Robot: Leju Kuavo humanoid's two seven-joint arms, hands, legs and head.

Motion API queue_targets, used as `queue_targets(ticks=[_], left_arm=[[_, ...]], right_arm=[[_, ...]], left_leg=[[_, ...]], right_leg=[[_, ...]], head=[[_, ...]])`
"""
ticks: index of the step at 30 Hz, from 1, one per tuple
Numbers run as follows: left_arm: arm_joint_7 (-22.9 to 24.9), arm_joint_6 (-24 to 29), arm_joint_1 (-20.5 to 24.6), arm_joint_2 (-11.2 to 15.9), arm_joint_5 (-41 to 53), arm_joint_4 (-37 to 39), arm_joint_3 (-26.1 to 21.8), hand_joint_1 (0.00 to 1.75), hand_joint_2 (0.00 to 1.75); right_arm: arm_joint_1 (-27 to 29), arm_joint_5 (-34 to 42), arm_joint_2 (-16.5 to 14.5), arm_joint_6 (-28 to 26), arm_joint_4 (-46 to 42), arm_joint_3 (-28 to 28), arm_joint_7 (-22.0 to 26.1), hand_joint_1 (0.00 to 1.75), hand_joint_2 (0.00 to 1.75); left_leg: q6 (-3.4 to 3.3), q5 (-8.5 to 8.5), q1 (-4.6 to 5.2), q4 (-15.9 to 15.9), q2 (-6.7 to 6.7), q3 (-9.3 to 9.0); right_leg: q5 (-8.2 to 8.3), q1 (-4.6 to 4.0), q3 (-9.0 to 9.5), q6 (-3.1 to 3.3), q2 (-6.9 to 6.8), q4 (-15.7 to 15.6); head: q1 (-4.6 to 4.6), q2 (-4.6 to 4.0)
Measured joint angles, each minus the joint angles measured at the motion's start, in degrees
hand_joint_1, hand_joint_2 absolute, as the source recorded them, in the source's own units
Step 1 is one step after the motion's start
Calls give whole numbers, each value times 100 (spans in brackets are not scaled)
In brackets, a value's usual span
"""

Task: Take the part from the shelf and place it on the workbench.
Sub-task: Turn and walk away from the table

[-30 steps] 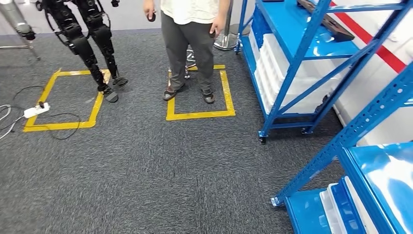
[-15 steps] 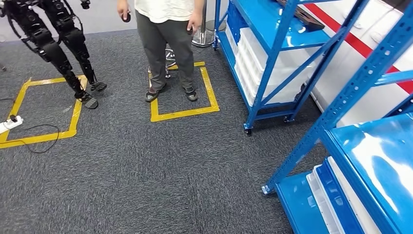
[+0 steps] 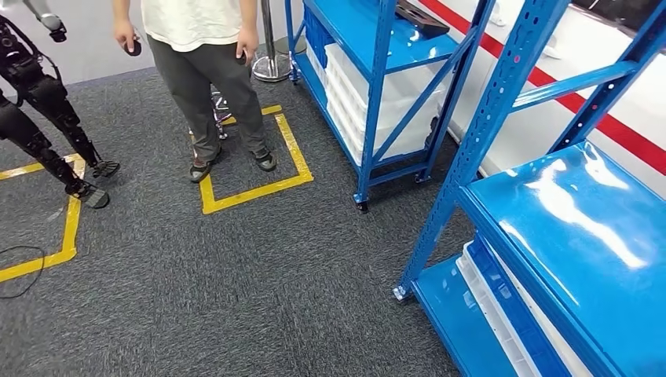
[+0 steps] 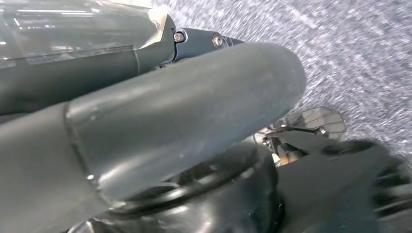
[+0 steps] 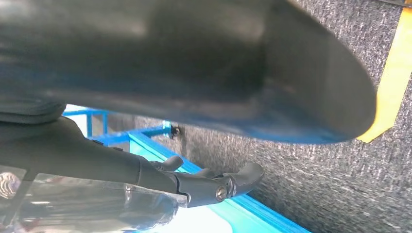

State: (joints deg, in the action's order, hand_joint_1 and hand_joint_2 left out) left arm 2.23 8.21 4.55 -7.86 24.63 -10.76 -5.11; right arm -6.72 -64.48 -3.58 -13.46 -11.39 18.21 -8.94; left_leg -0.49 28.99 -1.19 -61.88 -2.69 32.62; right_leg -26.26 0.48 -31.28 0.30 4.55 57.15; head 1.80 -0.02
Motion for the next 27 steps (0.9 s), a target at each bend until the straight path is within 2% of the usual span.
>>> queue_targets(ticks=[1,2,4,5,6,7,8,9,10,11,12,13,14,15,16,17,18,19,20,22,23,24,25,26,27], left_arm=[[-2,3,2,3,4,1,-1,0,0],[-4,3,6,4,6,1,-1,0,0],[-8,3,15,-2,8,0,-2,0,0],[-11,3,18,-6,8,-1,-2,0,0],[-17,3,19,-10,7,-1,-3,0,0],[-22,3,18,-14,7,-2,-4,0,0],[-26,3,17,-14,7,-2,-6,0,0],[-28,3,16,-13,7,-2,-8,0,0],[-28,3,14,-13,6,-2,-9,0,0],[-29,3,14,-12,5,-2,-10,0,0],[-31,3,13,-13,5,-2,-10,0,0],[-32,3,14,-15,5,-2,-11,0,0],[-35,5,14,-16,7,-2,-13,0,0],[-38,8,13,-18,8,-2,-16,0,0],[-40,12,11,-17,9,-2,-22,0,0],[-43,15,13,-16,9,-2,-31,0,0],[-45,13,16,-16,8,-2,-40,0,0],[-46,8,25,-18,5,-3,-50,0,0],[-47,-2,35,-20,2,-5,-59,0,0],[-49,-21,42,-24,-2,-7,-74,0,0],[-50,-29,39,-23,-2,-6,-82,0,0],[-50,-36,32,-23,-2,-4,-89,0,0],[-49,-41,23,-23,-4,-3,-95,0,0],[-49,-45,13,-23,-7,-2,-98,0,0],[-49,-48,5,-23,-9,-2,-100,0,0]], right_arm=[[-5,-3,-4,0,0,0,2,0,0],[-8,-8,-7,0,0,0,4,0,0],[-2,-18,-4,0,0,0,7,0,0],[0,-22,0,0,0,0,7,0,0],[-2,-26,2,0,0,0,6,0,0],[-9,-30,3,0,0,0,5,0,0],[-17,-33,-1,0,0,0,5,0,0],[-22,-36,-4,0,0,0,4,0,0],[-21,-40,-6,1,0,0,4,0,0],[-14,-46,-6,2,0,0,1,0,0],[-7,-54,-4,3,0,0,-3,0,0],[-4,-63,-1,4,0,0,-8,0,0],[-6,-72,1,4,0,0,-12,0,0],[-20,-81,-2,4,0,0,-13,0,0],[-34,-88,-6,4,0,0,-13,0,0],[-45,-93,-11,4,0,0,-13,0,0],[-51,-97,-13,5,0,0,-13,0,0],[-50,-99,-9,6,0,0,-14,0,0],[-48,-101,-5,7,0,0,-14,0,0],[-55,-104,-1,9,0,1,-15,0,0],[-60,-107,-4,9,0,1,-15,0,0],[-66,-109,-8,9,0,1,-15,0,0],[-67,-111,-13,10,0,1,-15,0,0],[-62,-113,-15,11,0,0,-15,0,0],[-57,-115,-15,13,0,0,-17,0,0]], left_leg=[[-19,-81,4,236,-76,-98],[-43,-95,19,335,-109,-134],[-111,-124,36,394,-4,-151],[-157,-153,35,439,52,-166],[-202,-185,26,485,117,-180],[-237,-209,16,523,189,-190],[-254,-215,26,535,261,-190],[-261,-215,29,536,336,-183],[-260,-213,31,535,409,-176],[-255,-210,30,534,474,-171],[-247,-206,25,533,533,-171],[-230,-198,18,530,590,-178],[-204,-187,19,525,643,-192],[-163,-165,30,516,696,-212],[-117,-141,43,507,748,-236],[-75,-121,57,501,800,-263],[-38,-106,59,502,854,-292],[-4,-92,43,506,899,-317],[33,-55,20,477,867,-328],[84,195,-22,140,619,-204],[91,395,-31,-208,452,-50],[86,597,-32,-620,344,148],[81,736,-31,-985,291,333],[72,760,-31,-1182,271,448],[55,661,-31,-1152,260,457]], right_leg=[[1,-12,-16,-19,48,5],[6,-19,-39,-48,93,5],[25,-21,-102,-125,175,-4],[4,-22,-140,-151,140,40],[-71,-28,-220,-155,45,171],[-210,-35,-349,-143,-87,433],[-391,-26,-539,-127,-229,804],[-567,-15,-745,-125,-313,1210],[-684,1,-906,-146,-354,1537],[-713,23,-967,-190,-376,1674],[-649,48,-898,-251,-401,1565],[-518,79,-706,-319,-459,1225],[-367,106,-449,-375,-582,768],[-228,108,-225,-403,-720,370],[-130,104,-72,-390,-820,102],[-79,86,-8,-354,-872,-11],[-54,59,-20,-306,-841,-11],[-42,69,-14,-251,-768,-12],[-33,89,-10,-208,-708,-20],[-11,132,11,-94,-592,-38],[-3,128,2,-49,-538,-40],[1,106,-6,-15,-481,-38],[4,84,-13,-1,-415,-36],[6,64,-16,5,-344,-33],[6,51,-13,4,-269,-29]], head=[[-3,0],[-4,0],[-5,0],[-8,0],[-20,0],[-34,0],[-45,0],[-53,0],[-55,0],[-55,0],[-55,0],[-56,0],[-59,0],[-69,0],[-66,0],[-59,0],[-50,0],[-35,0],[-25,0],[-3,0],[9,0],[14,0],[15,0],[14,0],[14,0]])
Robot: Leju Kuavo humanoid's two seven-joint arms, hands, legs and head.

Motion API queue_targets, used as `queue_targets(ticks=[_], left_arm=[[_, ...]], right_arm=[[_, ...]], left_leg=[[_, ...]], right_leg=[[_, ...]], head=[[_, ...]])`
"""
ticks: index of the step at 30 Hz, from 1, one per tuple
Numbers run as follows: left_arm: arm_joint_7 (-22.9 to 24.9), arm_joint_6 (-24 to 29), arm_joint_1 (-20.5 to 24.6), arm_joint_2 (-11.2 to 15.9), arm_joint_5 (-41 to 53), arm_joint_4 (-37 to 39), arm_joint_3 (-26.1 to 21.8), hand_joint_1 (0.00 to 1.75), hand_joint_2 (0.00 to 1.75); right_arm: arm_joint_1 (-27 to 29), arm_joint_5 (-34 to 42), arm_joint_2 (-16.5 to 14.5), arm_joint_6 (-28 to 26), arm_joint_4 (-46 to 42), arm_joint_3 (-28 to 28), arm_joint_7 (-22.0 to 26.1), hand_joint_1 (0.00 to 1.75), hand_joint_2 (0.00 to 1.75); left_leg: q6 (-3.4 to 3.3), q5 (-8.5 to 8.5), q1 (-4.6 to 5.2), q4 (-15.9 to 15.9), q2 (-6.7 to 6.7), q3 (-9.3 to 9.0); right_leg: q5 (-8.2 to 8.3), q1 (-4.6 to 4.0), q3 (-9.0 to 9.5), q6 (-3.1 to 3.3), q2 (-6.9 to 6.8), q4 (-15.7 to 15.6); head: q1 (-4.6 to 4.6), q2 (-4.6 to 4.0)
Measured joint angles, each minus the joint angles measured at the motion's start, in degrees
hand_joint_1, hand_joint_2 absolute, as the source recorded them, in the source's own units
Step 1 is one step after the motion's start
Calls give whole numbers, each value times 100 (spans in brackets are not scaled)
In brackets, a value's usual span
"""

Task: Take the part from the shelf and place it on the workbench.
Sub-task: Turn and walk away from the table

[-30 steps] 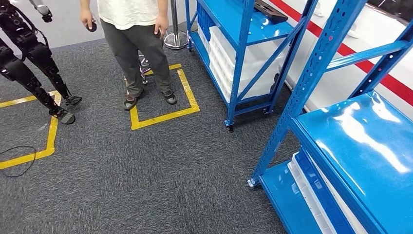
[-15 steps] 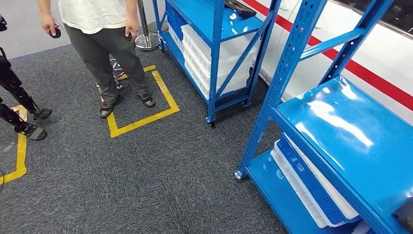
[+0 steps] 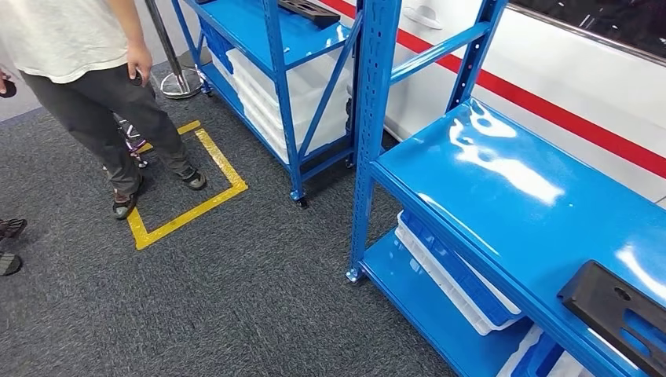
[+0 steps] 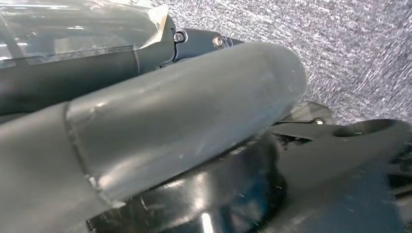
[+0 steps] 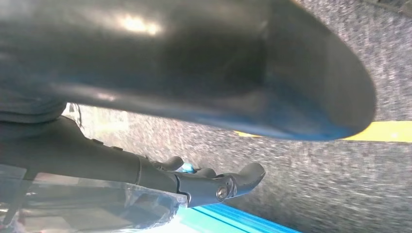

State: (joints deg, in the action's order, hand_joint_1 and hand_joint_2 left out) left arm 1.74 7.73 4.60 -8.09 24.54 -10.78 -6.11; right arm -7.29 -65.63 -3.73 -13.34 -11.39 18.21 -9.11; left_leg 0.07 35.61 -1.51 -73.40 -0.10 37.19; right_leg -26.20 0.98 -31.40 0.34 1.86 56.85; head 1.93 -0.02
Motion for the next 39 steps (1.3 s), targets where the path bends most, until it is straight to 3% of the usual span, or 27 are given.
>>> queue_targets(ticks=[2,3,4,6,8,9,10,12,14,15,16,18,19,20,22,24,26,28,29,30,31,34,36,38,39], left_arm=[[-18,-3,-7,1,-3,0,-5,0,0],[-36,-8,-7,8,-8,0,-13,0,0],[-64,-17,-6,13,-15,0,-24,0,0],[-144,-19,6,24,-28,-2,-49,0,0],[-267,41,18,19,-8,-4,-61,0,0],[-333,80,20,14,9,-4,-64,0,0],[-397,115,21,7,24,-4,-70,0,0],[-516,179,20,-1,38,-4,-85,0,0],[-623,273,17,-5,48,-4,-96,0,0],[-660,314,16,-10,49,-4,-102,0,0],[-684,343,17,-18,46,-4,-113,0,0],[-703,368,17,-31,42,-5,-134,0,0],[-714,386,16,-34,42,-5,-143,0,0],[-735,421,17,-33,43,-5,-148,0,0],[-827,547,22,-39,45,-8,-155,0,0],[-947,672,29,-51,46,-22,-167,0,87],[-1049,625,24,-63,18,-32,-192,0,175],[-1126,341,8,-66,-41,-28,-231,0,175],[-1150,182,-4,-64,-71,-26,-250,0,175],[-1166,45,-17,-62,-98,-23,-271,0,175],[-1177,-52,-30,-61,-125,-22,-291,0,175],[-1194,-177,-41,-48,-168,-22,-343,0,175],[-1191,-150,-36,-33,-158,-22,-365,0,175],[-1189,-113,-29,-32,-149,-23,-385,0,175],[-1187,-98,-26,-36,-145,-23,-390,0,175]], right_arm=[[4,-6,2,3,0,1,-4,0,0],[1,-10,-4,5,0,1,-7,0,0],[-2,-15,-8,8,0,1,-7,0,0],[-2,-28,-18,9,0,0,-6,0,0],[5,-42,-17,6,0,1,0,0,0],[6,-48,-14,3,0,1,5,0,0],[3,-52,-11,1,0,2,14,0,0],[-3,-59,-8,-2,0,4,31,0,0],[10,-63,-8,-2,0,14,39,0,0],[24,-65,-4,-3,0,23,40,0,0],[36,-67,2,-3,0,31,40,0,0],[40,-75,9,-3,0,39,41,0,0],[30,-80,5,-3,0,39,42,0,0],[20,-84,-1,-3,0,39,42,0,0],[16,-86,-8,-3,0,42,43,0,0],[31,-84,-2,-3,0,50,44,0,0],[38,-92,1,-3,0,63,48,0,0],[36,-111,-7,3,0,72,54,0,0],[38,-121,-10,11,0,74,56,0,0],[42,-130,-13,22,0,77,56,0,0],[44,-139,-14,34,0,79,56,0,0],[39,-163,-22,54,0,81,56,0,0],[40,-171,-35,57,0,85,58,0,0],[45,-175,-38,56,0,93,60,0,0],[47,-176,-33,55,0,101,61,0,0]], left_leg=[[-52,-437,0,665,-82,-287],[-79,-608,2,1059,-195,-468],[-99,-714,9,1350,-281,-598],[-129,-738,49,1548,-353,-674],[-187,-787,73,1608,-242,-686],[-228,-819,72,1655,-188,-701],[-263,-850,62,1701,-121,-715],[-299,-870,59,1735,20,-720],[-298,-865,61,1732,165,-709],[-291,-861,58,1730,228,-706],[-277,-853,52,1726,289,-709],[-221,-820,48,1706,401,-733],[-176,-789,59,1688,457,-750],[-132,-762,73,1675,504,-768],[-55,-721,83,1671,605,-810],[13,-642,42,1613,578,-827],[59,-346,7,1189,313,-659],[63,46,4,390,76,-273],[54,139,5,73,35,-100],[35,112,7,-51,18,-9],[4,-35,12,62,5,-30],[-151,-658,50,1169,-223,-488],[-218,-776,91,1524,-325,-636],[-248,-802,109,1581,-229,-651],[-269,-840,104,1645,-177,-674]], right_leg=[[1,-14,19,-3,145,4],[3,-25,25,-10,203,10],[6,-36,20,-23,253,14],[24,-40,-20,-81,332,12],[40,-27,-86,-157,356,18],[0,-30,-142,-173,275,94],[-99,-33,-248,-173,161,275],[-430,-26,-597,-148,-58,956],[-651,-5,-910,-188,-105,1575],[-637,10,-923,-238,-119,1617],[-532,32,-798,-305,-156,1399],[-234,69,-341,-407,-374,577],[-117,70,-153,-407,-489,241],[-57,62,-56,-367,-562,71],[-33,30,-54,-246,-514,42],[-20,55,-55,-145,-383,40],[4,77,-40,-59,-266,29],[10,39,-51,-18,-152,32],[10,18,-52,-13,-83,33],[10,-4,-49,-11,-10,34],[10,-23,-41,-11,64,35],[12,-66,-19,-16,256,36],[22,-73,-37,-38,340,35],[45,-83,-74,-88,400,18],[36,-89,-106,-110,357,43]], head=[[2,0],[-1,0],[-2,0],[-6,0],[-7,0],[-11,0],[-24,0],[-46,0],[-56,0],[-56,0],[-57,0],[-68,0],[-75,0],[-74,0],[-65,0],[-47,0],[-23,0],[-11,0],[-12,0],[-11,0],[-11,0],[-17,0],[-22,0],[-24,0],[-26,0]])
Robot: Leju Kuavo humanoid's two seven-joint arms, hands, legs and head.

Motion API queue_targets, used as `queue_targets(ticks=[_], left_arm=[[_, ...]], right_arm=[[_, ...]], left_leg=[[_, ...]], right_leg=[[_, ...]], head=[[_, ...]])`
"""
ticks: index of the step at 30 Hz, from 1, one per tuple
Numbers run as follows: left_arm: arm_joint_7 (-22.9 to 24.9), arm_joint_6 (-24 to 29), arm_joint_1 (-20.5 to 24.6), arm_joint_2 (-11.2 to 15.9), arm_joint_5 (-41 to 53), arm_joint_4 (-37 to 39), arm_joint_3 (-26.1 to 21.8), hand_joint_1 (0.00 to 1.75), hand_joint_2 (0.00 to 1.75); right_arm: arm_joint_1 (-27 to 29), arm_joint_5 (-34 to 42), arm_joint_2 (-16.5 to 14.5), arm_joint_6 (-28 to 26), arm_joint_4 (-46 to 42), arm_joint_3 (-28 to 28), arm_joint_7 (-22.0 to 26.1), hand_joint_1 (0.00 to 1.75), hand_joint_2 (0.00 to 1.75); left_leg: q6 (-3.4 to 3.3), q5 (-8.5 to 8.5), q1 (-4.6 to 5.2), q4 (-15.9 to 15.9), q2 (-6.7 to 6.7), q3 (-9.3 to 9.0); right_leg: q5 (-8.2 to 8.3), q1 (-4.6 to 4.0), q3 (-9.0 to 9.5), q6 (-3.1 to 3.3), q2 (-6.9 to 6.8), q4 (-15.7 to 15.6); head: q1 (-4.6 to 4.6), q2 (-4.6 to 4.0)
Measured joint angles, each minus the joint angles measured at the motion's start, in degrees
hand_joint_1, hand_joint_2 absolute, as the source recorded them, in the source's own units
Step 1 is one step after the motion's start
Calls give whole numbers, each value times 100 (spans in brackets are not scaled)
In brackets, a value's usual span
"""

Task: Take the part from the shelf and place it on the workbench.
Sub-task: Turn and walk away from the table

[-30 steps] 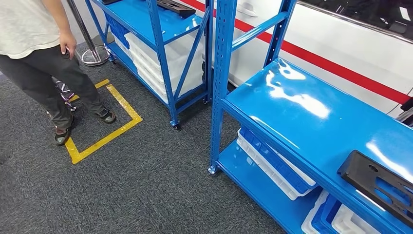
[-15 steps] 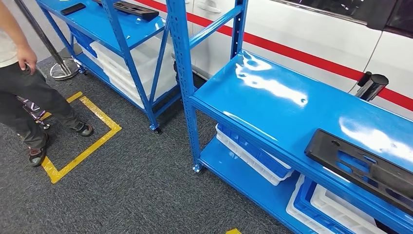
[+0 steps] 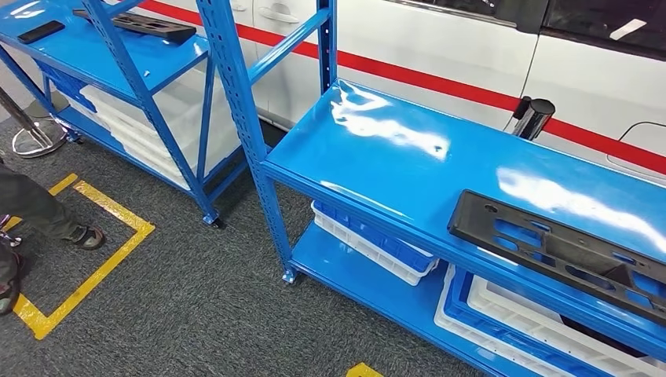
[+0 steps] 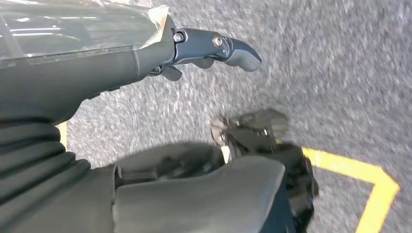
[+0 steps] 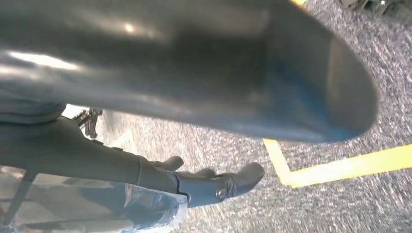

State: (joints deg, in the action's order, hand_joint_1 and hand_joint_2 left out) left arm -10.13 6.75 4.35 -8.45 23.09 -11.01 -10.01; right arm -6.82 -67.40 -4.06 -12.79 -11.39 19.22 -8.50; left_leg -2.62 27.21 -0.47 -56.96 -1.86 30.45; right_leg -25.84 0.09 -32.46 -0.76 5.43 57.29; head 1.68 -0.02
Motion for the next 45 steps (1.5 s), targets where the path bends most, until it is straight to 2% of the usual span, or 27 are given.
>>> queue_targets(ticks=[1,3,5,6,7,9,10,12,15,17,19,21,22,23,25,26,28,30,32,34,35,37,38,39,41,43,45], left_arm=[[0,8,2,-4,7,-1,-3,0,175],[4,16,0,-11,20,0,-6,0,175],[10,16,-10,-12,30,0,-9,0,175],[13,16,-13,-13,31,0,-10,0,175],[15,16,-15,-15,32,-1,-13,0,175],[25,13,-13,-24,32,-1,-20,0,175],[33,11,-11,-22,32,-1,-25,0,175],[50,3,-5,-14,33,-1,-32,0,175],[66,-5,2,-3,37,-3,-38,0,175],[70,-6,4,-1,44,-2,-39,0,175],[74,-6,-4,1,51,-1,-41,0,175],[79,-6,-17,4,57,-1,-43,0,175],[83,-6,-22,5,60,-1,-44,0,175],[85,-6,-23,5,61,-1,-44,0,175],[96,-6,-18,13,68,-1,-45,0,175],[101,-5,-15,16,72,-1,-45,0,175],[114,-2,-4,24,78,-1,-48,0,175],[119,3,6,19,78,-2,-53,0,175],[120,7,11,6,78,-2,-58,0,175],[122,9,5,-3,78,-1,-60,0,175],[125,9,-3,-3,79,-1,-61,0,175],[132,4,-15,-4,81,-1,-62,0,175],[137,0,-16,-7,83,-1,-62,0,175],[142,-3,-16,-13,84,-1,-63,0,175],[152,-4,-14,-24,86,-1,-65,0,175],[164,-2,-8,-26,91,-1,-68,0,175],[173,-3,11,-27,98,-3,-73,0,175]], right_arm=[[-4,-4,5,-1,0,8,0,0,0],[-21,-13,13,-2,0,20,0,0,0],[-26,-16,14,-2,0,22,0,0,0],[-18,-16,16,-2,0,24,0,0,0],[-10,-16,22,-2,0,25,-2,0,0],[-6,-22,34,-2,0,27,-5,0,0],[-15,-27,28,-2,0,28,-7,0,0],[-37,-34,15,-2,-1,29,-7,0,0],[-42,-38,11,-1,-1,31,-8,0,0],[-41,-39,15,3,0,32,-11,0,0],[-48,-40,14,6,0,32,-13,0,0],[-42,-42,11,8,0,33,-11,0,0],[-32,-43,11,9,0,33,-11,0,0],[-23,-44,13,9,0,34,-11,0,0],[-16,-49,7,9,0,34,-8,0,0],[-18,-51,5,9,0,35,-7,0,0],[-24,-61,-4,9,0,36,-3,0,0],[-26,-72,-4,8,0,39,-2,0,0],[-27,-80,4,7,0,43,-2,0,0],[-36,-85,10,7,0,45,-2,0,0],[-38,-85,11,7,0,46,-2,0,0],[-22,-85,15,7,0,51,-4,0,0],[-11,-85,22,7,0,56,-6,0,0],[-6,-84,29,7,0,62,-7,0,0],[-17,-84,38,8,0,71,-7,0,0],[-30,-84,37,8,0,75,-7,0,0],[-22,-104,43,-1,0,78,-7,0,0]], left_leg=[[-28,-44,-10,68,62,-21],[-60,-100,-21,155,198,-44],[-64,-101,-18,159,340,-34],[-57,-97,-20,157,406,-31],[-44,-91,-26,153,467,-31],[13,-57,-40,113,579,-40],[59,-26,-33,82,628,-43],[153,45,-8,13,716,-63],[242,122,-39,-62,782,-90],[293,325,-86,-313,557,4],[307,700,-98,-954,291,308],[281,888,-93,-1516,223,605],[253,817,-89,-1528,213,627],[214,642,-83,-1315,189,535],[123,282,-63,-597,14,189],[84,177,-42,-318,-82,60],[39,146,15,-155,-158,-4],[-12,80,38,-64,-67,-22],[-68,-11,21,61,49,-56],[-97,-53,20,118,194,-60],[-101,-56,23,117,276,-49],[-95,-52,25,112,427,-35],[-85,-47,22,106,494,-34],[-67,-36,18,94,555,-38],[2,11,33,50,663,-47],[78,55,57,17,754,-66],[143,76,37,11,801,-86]], right_leg=[[-60,-13,-77,-6,-92,111],[-337,-3,-382,15,-342,685],[-612,32,-746,-1,-445,1411],[-643,58,-819,-45,-466,1570],[-583,89,-768,-111,-492,1494],[-303,158,-339,-256,-660,734],[-187,174,-135,-291,-797,367],[-89,178,59,-236,-955,23],[-88,184,22,-93,-786,81],[-71,189,16,-27,-667,91],[-48,156,-16,32,-552,92],[-30,108,-45,73,-412,94],[-23,86,-51,83,-342,94],[-16,70,-50,91,-272,94],[2,57,-40,84,-149,85],[15,55,-40,69,-98,77],[48,75,-58,11,-28,54],[80,73,-105,-50,10,42],[-35,54,-237,-65,-172,234],[-368,58,-544,-42,-404,854],[-537,70,-723,-50,-444,1235],[-649,100,-851,-132,-478,1590],[-575,117,-735,-196,-510,1429],[-443,137,-509,-260,-582,1056],[-199,146,-63,-294,-802,272],[-106,121,84,-199,-880,-12],[-76,124,73,-92,-778,-17]], head=[[-12,0],[-39,0],[-53,0],[-52,0],[-53,0],[-55,0],[-66,0],[-62,0],[-23,0],[-11,0],[4,0],[11,0],[11,0],[10,0],[4,0],[1,0],[-3,0],[2,0],[-14,0],[-38,0],[-46,0],[-48,0],[-49,0],[-49,0],[-57,0],[-54,0],[-46,0]])
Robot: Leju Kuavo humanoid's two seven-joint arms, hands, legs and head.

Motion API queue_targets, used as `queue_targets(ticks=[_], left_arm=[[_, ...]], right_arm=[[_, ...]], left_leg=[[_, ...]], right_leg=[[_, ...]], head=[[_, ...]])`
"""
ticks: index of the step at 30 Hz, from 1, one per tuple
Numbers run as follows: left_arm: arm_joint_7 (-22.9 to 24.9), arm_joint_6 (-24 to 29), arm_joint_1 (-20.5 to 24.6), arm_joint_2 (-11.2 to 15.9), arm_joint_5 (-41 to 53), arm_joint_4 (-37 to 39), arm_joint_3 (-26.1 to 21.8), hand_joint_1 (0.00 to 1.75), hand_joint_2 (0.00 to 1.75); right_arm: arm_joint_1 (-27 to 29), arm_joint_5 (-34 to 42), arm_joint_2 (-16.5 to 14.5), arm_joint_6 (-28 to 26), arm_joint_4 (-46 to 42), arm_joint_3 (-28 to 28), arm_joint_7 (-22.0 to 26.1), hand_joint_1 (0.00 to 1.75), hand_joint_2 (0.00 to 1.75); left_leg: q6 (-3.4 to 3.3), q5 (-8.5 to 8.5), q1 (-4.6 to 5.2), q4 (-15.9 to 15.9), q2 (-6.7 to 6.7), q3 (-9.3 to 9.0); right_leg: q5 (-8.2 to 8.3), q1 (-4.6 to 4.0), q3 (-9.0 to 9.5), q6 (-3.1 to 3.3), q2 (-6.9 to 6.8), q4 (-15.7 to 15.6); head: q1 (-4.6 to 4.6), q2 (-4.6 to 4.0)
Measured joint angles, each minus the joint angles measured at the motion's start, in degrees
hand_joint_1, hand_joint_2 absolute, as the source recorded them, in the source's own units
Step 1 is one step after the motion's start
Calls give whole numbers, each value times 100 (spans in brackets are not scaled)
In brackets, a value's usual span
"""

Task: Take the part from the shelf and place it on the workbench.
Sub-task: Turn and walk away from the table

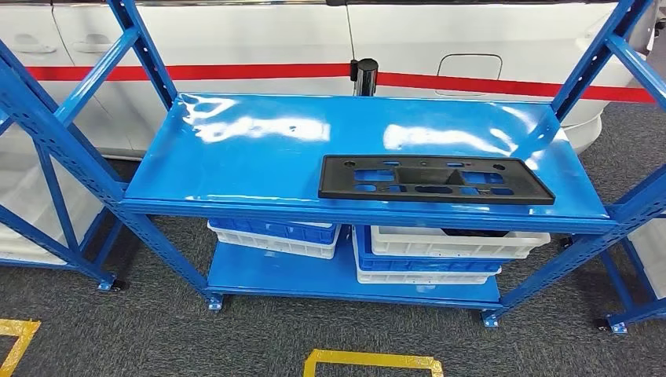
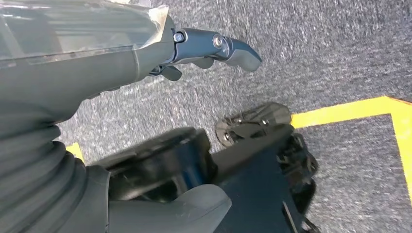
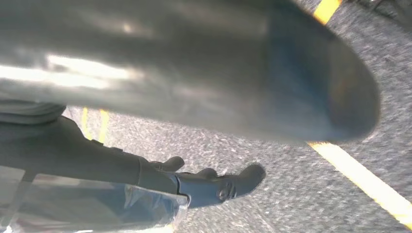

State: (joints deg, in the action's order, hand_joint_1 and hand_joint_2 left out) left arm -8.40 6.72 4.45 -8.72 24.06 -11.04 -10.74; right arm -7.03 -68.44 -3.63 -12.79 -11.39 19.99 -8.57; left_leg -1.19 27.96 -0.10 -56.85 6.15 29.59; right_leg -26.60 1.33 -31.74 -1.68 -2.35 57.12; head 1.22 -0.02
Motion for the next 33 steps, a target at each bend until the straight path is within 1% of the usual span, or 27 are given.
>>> queue_targets(ticks=[1,2,3,4,5,6,7,8,9,10,11,12,13,14,16,18,20,22,25,29,30,31,33], left_arm=[[2,-1,10,-1,3,-2,-2,0,175],[4,-2,17,-1,7,-3,-5,0,175],[7,-3,20,0,11,-4,-7,0,175],[8,-3,20,2,15,-4,-8,0,175],[12,-3,16,3,21,-3,-9,0,175],[16,-3,11,5,27,-3,-9,0,175],[21,-3,5,7,33,-2,-9,0,175],[27,-3,-1,8,38,-2,-9,0,175],[33,-6,-2,8,39,-2,-9,0,175],[41,-13,-1,10,39,-2,-10,0,175],[51,-22,2,14,39,-2,-10,0,175],[61,-31,6,18,38,-2,-10,0,175],[79,-38,10,21,38,-3,-11,0,175],[101,-41,13,22,36,-3,-11,0,175],[153,-43,13,21,29,-2,-14,0,175],[192,-51,14,21,29,-3,-15,0,175],[221,-56,16,22,42,-3,-15,0,175],[239,-49,15,24,60,-2,-15,0,175],[257,-39,-3,44,42,-15,-9,0,175],[310,-81,-105,117,-181,-86,30,0,175],[328,-99,-137,138,-249,-110,50,0,175],[343,-115,-169,160,-314,-133,71,0,131],[373,-146,-231,198,-454,-185,114,0,44]], right_arm=[[6,-19,4,-11,0,1,0,0,0],[10,-43,4,-27,0,1,0,0,0],[8,-69,0,-44,0,0,0,0,44],[5,-93,-6,-59,0,-1,0,0,87],[3,-114,-12,-69,0,-1,-1,0,131],[5,-128,-17,-74,0,-2,-2,0,175],[8,-136,-19,-76,0,-2,-4,0,175],[10,-143,-20,-75,0,-2,-6,0,175],[9,-154,-22,-74,0,-2,-10,0,175],[6,-168,-25,-69,0,-3,-15,0,175],[1,-185,-28,-63,0,-4,-22,0,175],[-3,-199,-30,-56,0,-5,-32,0,175],[-7,-210,-29,-42,0,-5,-45,0,175],[-9,-216,-28,-22,0,-6,-56,0,175],[-13,-220,-25,34,0,-6,-93,0,175],[-18,-220,-26,107,0,-6,-134,0,175],[-22,-214,-26,212,0,-6,-167,0,175],[-17,-203,-25,290,0,-5,-184,0,175],[21,-48,-13,324,-7,-42,-172,0,175],[165,607,13,396,-51,-181,-82,0,0],[208,801,20,421,-69,-223,-54,0,0],[250,991,30,446,-89,-266,-26,0,0],[329,1382,49,500,-136,-358,34,0,87]], left_leg=[[37,45,-23,-44,-74,11],[73,152,-43,-180,-200,66],[103,322,-59,-443,-358,183],[122,527,-64,-809,-498,352],[132,713,-66,-1217,-569,553],[136,819,-66,-1542,-597,723],[132,809,-66,-1683,-605,812],[121,677,-67,-1584,-606,788],[102,459,-67,-1261,-610,649],[74,234,-67,-826,-626,449],[49,70,-57,-441,-640,271],[27,-22,-47,-179,-653,154],[32,-50,-40,-56,-660,107],[46,-51,-24,-37,-656,109],[50,-65,8,-26,-654,115],[4,-71,51,-29,-654,126],[-28,-85,74,-33,-653,138],[-47,-98,87,-36,-652,146],[-56,-97,96,-37,-652,146],[-68,-89,99,-38,-652,146],[-69,-87,99,-37,-652,147],[-72,-85,98,-37,-651,147],[-75,-83,97,-37,-651,145]], right_leg=[[13,16,-2,42,42,-8],[27,35,3,89,80,-16],[40,54,9,128,113,-22],[47,45,1,156,144,-21],[49,35,-5,174,174,-20],[50,27,-9,179,205,-19],[51,20,-10,181,236,-17],[51,17,-5,181,267,-16],[51,16,3,180,296,-15],[51,15,11,178,322,-15],[49,-3,15,171,343,-11],[49,-18,10,158,355,-8],[36,-52,-9,157,360,1],[27,-81,-35,151,362,9],[16,-105,-72,144,360,15],[34,-91,-68,113,359,11],[56,-77,-50,79,359,7],[70,-66,-42,59,359,1],[71,-59,-39,57,359,-6],[70,-54,-39,57,359,-10],[68,-50,-40,54,359,-10],[65,-46,-41,50,359,-10],[60,-40,-42,42,359,-11]], head=[[5,0],[17,0],[31,0],[43,0],[47,0],[46,0],[46,0],[47,0],[47,0],[47,0],[47,0],[44,0],[40,0],[37,0],[35,0],[37,0],[37,0],[37,0],[37,0],[38,0],[38,0],[38,0],[38,0]])
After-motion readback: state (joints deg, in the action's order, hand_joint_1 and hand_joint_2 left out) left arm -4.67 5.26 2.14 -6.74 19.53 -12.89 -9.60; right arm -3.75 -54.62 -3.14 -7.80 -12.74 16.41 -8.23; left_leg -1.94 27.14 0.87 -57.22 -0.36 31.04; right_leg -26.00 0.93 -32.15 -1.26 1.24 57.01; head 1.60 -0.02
